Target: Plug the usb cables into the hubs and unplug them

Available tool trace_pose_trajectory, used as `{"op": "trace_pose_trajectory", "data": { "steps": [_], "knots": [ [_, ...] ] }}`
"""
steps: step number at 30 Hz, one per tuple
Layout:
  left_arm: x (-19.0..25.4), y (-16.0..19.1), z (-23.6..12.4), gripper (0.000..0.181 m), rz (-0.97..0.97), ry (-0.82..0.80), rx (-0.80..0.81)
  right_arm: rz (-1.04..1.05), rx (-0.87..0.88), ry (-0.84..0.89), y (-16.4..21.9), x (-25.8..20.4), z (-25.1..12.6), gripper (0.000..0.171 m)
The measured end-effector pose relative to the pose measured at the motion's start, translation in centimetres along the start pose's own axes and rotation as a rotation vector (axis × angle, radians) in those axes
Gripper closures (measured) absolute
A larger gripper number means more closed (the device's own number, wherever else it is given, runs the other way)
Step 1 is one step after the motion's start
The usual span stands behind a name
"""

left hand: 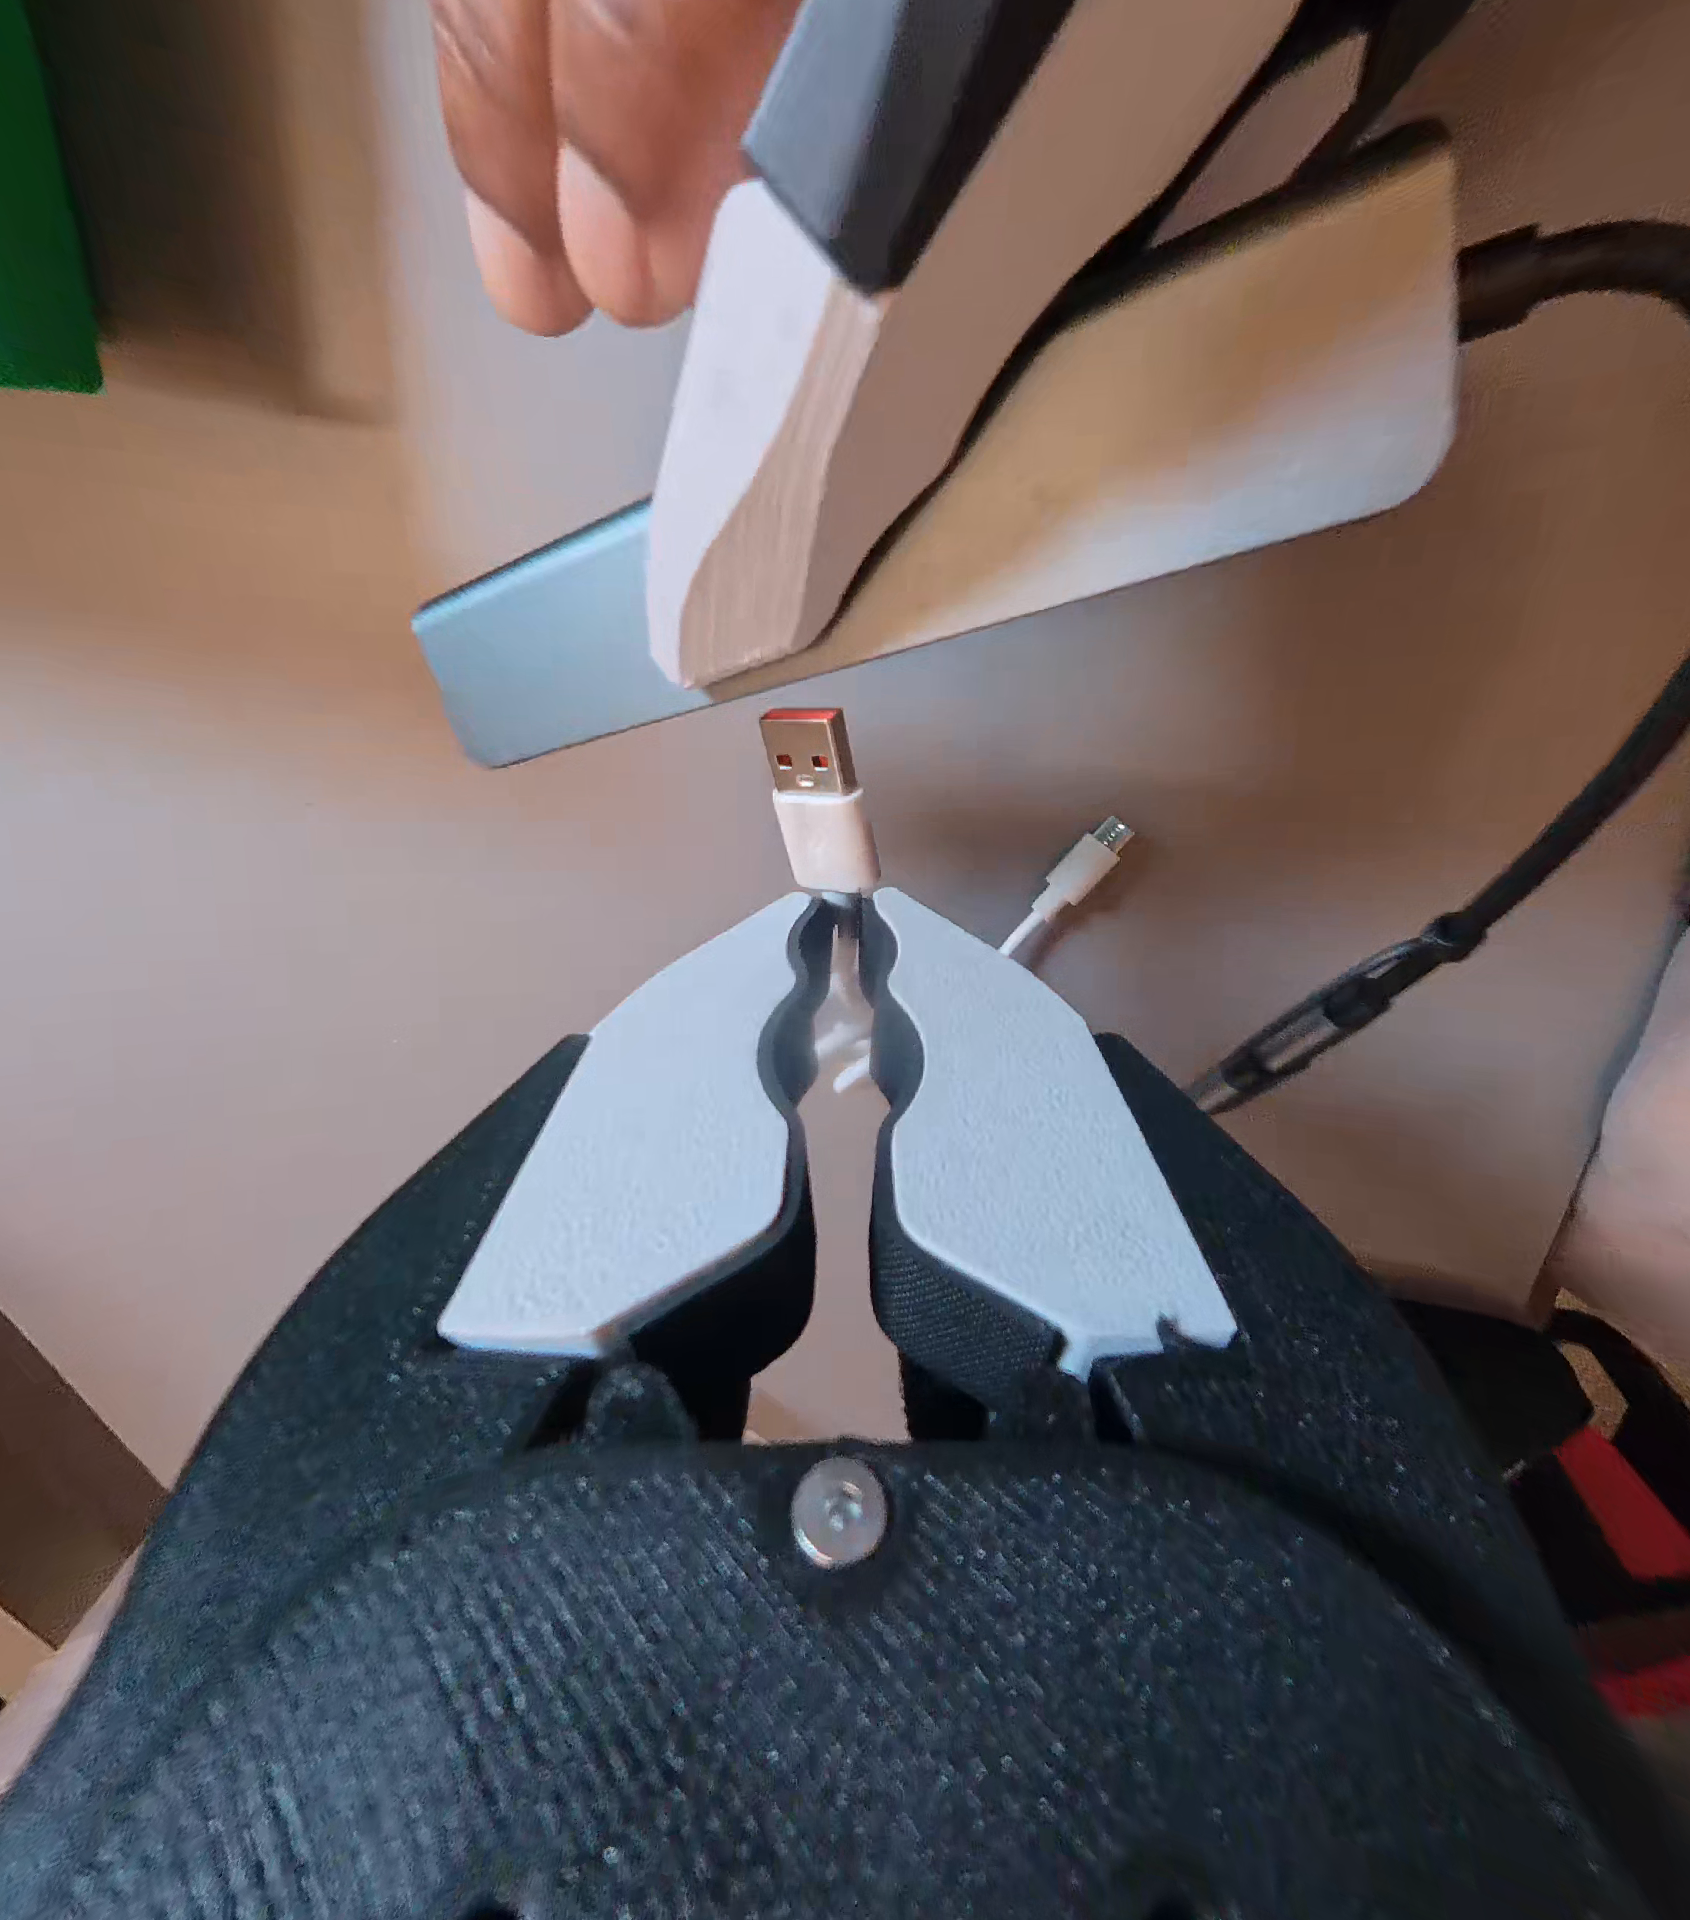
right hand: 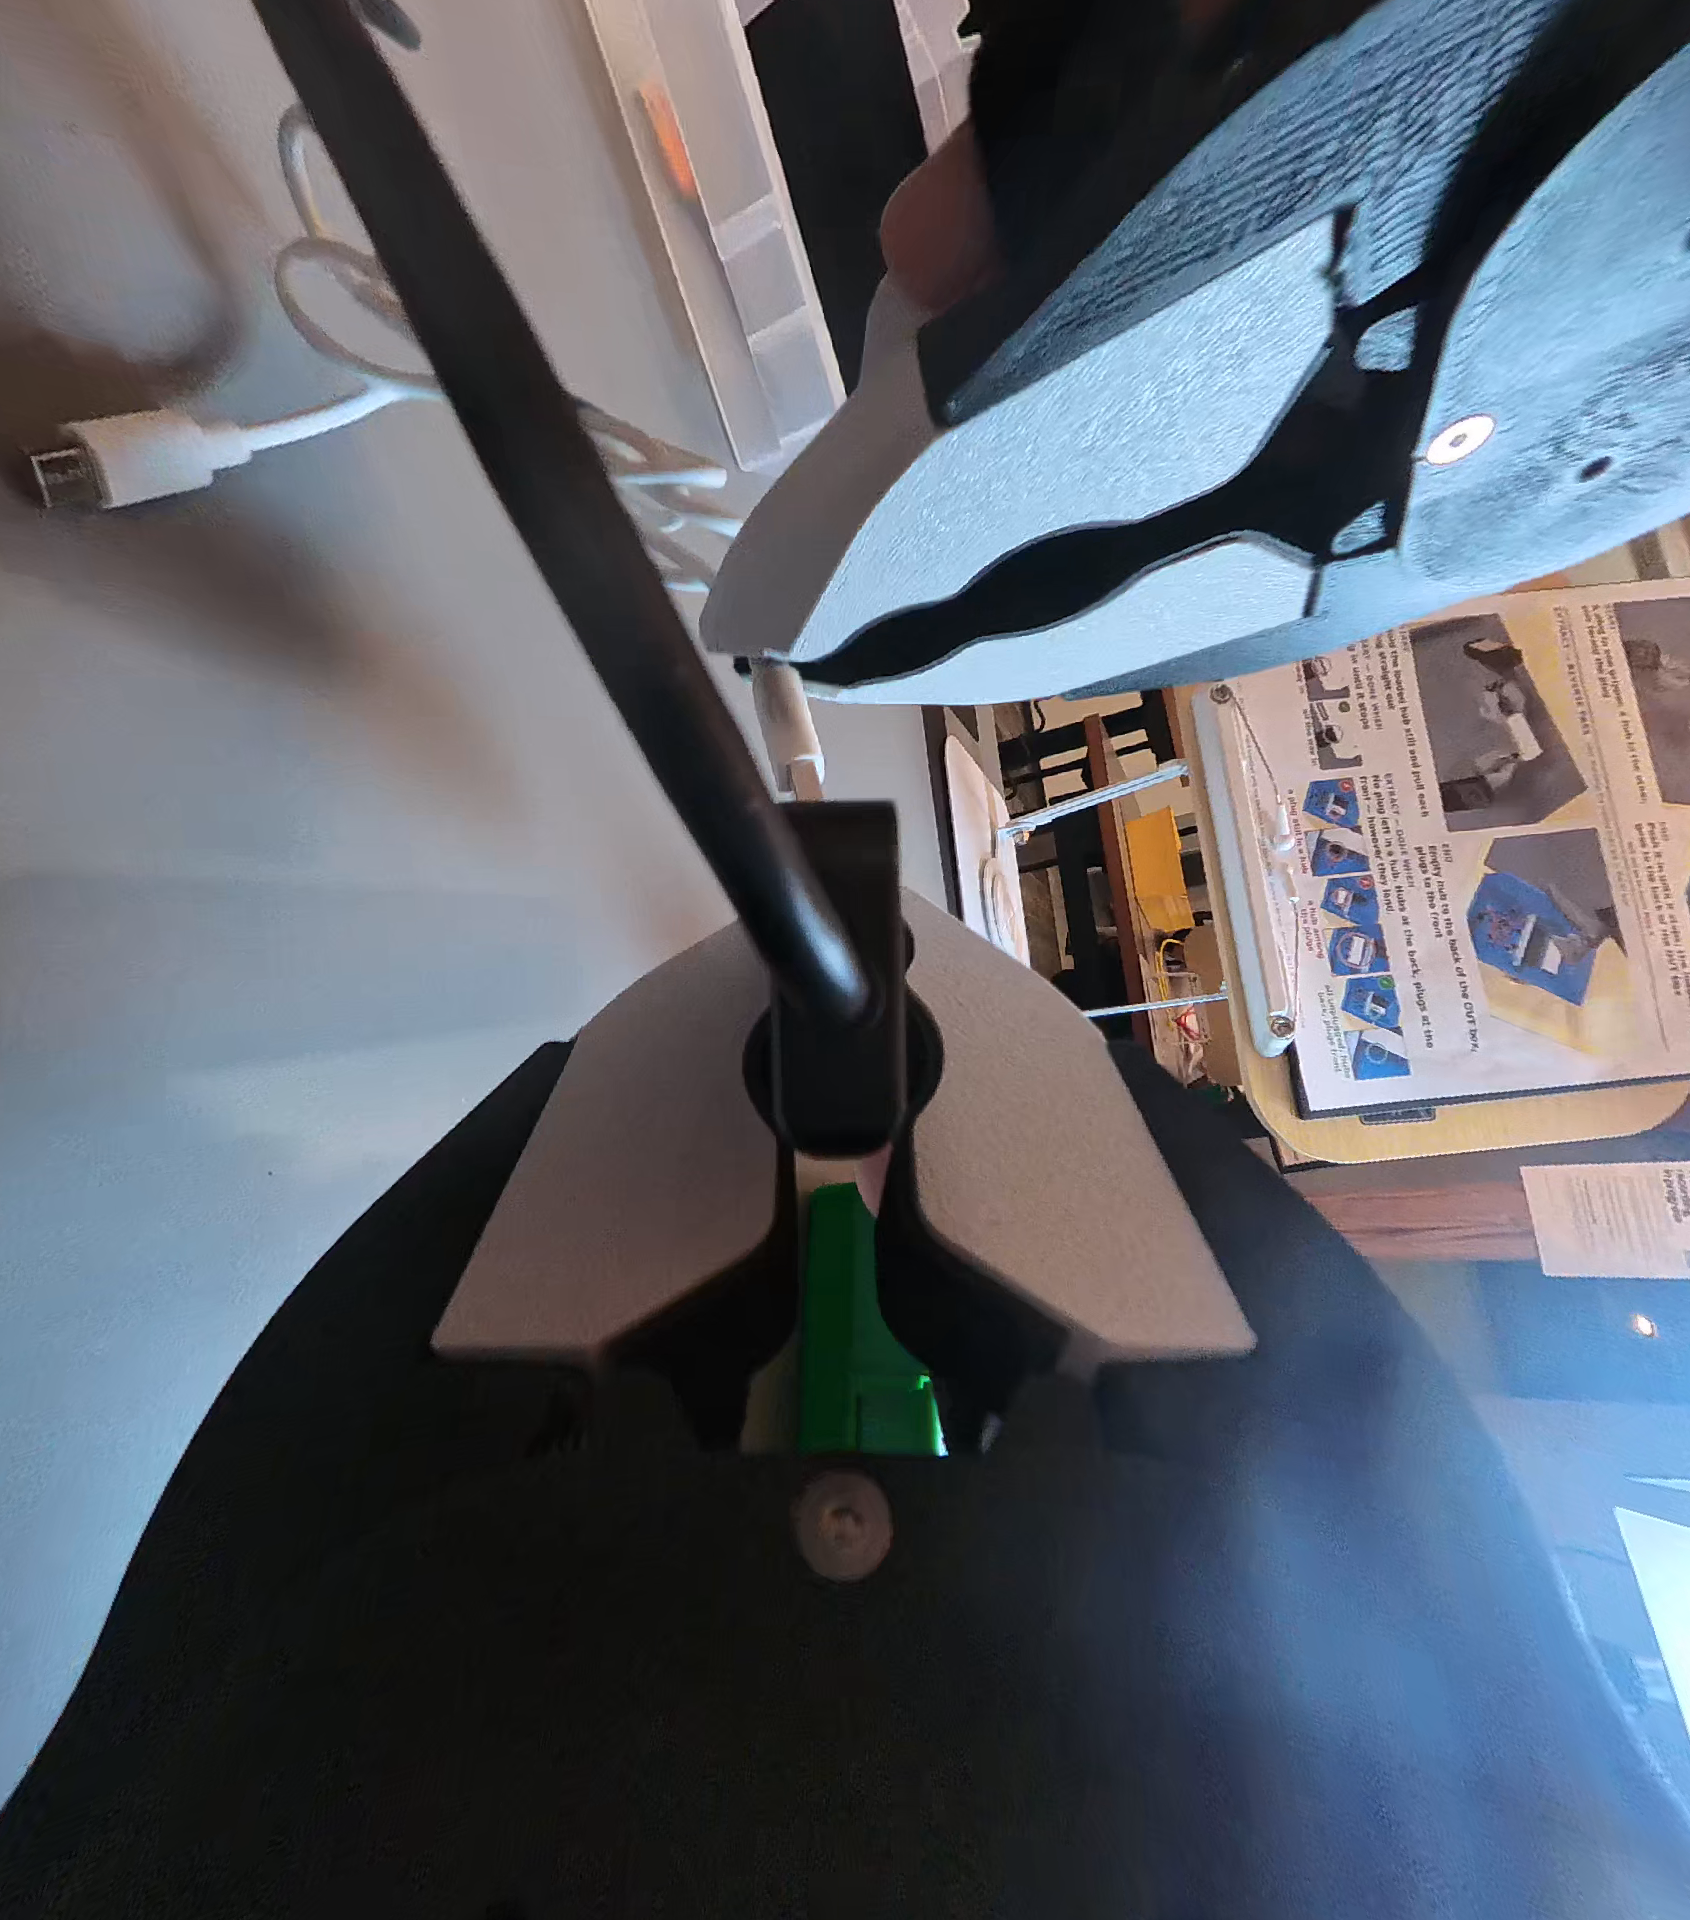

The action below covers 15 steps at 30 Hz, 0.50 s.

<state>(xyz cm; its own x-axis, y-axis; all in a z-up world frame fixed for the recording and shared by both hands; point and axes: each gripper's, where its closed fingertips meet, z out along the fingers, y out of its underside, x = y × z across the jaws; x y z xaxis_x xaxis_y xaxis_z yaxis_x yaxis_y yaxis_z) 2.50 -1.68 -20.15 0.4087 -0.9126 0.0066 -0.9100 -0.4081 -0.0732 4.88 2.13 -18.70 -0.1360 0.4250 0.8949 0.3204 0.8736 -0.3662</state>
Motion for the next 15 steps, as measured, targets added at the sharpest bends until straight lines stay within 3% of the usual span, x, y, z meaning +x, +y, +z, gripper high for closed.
{"op": "trace_pose_trajectory", "data": {
  "steps": [1,15],
  "knots": [
    [0.13,-0.05,-0.08,0.176,0.009,0.001,-0.011,-0.001,-0.004,-0.005,0.10,-0.08,0.10,0.160],
    [0.20,0.34,0.18,0.176,0.031,0.009,-0.161,-0.143,-0.097,0.013,0.08,-0.88,1.00,0.160]
  ]
}}
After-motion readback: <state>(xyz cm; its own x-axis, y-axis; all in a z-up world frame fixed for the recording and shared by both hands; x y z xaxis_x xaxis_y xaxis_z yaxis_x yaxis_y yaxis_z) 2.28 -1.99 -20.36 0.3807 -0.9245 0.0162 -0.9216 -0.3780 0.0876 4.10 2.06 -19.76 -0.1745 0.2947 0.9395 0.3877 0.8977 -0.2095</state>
